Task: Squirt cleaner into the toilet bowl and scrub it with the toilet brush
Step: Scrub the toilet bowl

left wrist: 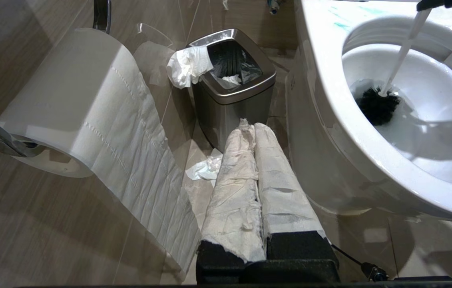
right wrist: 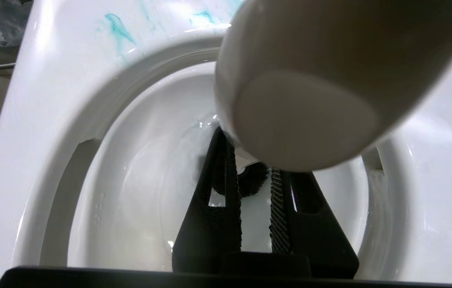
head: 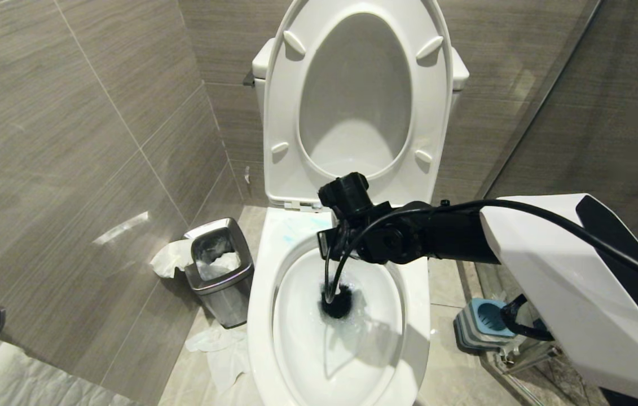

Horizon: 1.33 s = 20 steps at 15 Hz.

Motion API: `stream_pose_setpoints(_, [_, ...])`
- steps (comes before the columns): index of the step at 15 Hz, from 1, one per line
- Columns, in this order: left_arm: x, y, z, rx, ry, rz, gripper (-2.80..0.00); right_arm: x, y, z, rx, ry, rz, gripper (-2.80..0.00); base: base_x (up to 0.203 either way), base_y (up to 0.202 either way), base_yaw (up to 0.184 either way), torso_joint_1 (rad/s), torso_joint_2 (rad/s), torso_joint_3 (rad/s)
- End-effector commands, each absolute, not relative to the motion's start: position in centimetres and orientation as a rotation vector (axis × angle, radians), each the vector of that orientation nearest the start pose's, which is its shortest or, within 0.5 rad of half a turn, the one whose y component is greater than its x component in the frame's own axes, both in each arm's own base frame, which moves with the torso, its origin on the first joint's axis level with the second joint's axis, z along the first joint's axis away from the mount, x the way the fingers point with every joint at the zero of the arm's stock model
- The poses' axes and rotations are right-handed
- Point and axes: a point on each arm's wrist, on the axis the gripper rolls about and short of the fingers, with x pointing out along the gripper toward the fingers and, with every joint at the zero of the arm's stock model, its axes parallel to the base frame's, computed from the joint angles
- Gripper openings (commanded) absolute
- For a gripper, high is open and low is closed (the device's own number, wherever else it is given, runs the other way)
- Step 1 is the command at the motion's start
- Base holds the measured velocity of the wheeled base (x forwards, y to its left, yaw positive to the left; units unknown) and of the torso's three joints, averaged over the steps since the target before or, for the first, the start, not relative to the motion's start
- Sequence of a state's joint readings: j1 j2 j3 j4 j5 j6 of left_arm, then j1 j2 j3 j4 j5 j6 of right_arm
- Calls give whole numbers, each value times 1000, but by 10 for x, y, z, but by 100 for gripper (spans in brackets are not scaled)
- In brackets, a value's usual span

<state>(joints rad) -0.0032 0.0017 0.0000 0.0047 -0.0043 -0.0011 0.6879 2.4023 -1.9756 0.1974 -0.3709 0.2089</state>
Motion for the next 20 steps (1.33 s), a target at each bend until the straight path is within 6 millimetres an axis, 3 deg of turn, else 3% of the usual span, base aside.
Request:
stream_pose_setpoints(1, [-23,0,75,-2,8,-8,-280,376,302,171,-87,522,259,-280,0,0,0,0,0,0])
stream_pose_setpoints(6, [-23,0,75,-2,8,-8,-280,314,275,267,-56,481,309,-280,0,0,0,0,0,0])
stream_pose_setpoints(8, [-23,0,75,-2,8,-8,-280,298,265,285,-68,482,311,-280,0,0,0,0,0,0])
stream_pose_setpoints(11, [-22,0,74,-2,11,-8,-280,302,269,276,-84,499,299,-280,0,0,0,0,0,0])
stream_pose_setpoints(20, [-22,0,75,-2,9,-8,-280,345,306,197,-205,535,262,-280,0,0,0,0,0,0])
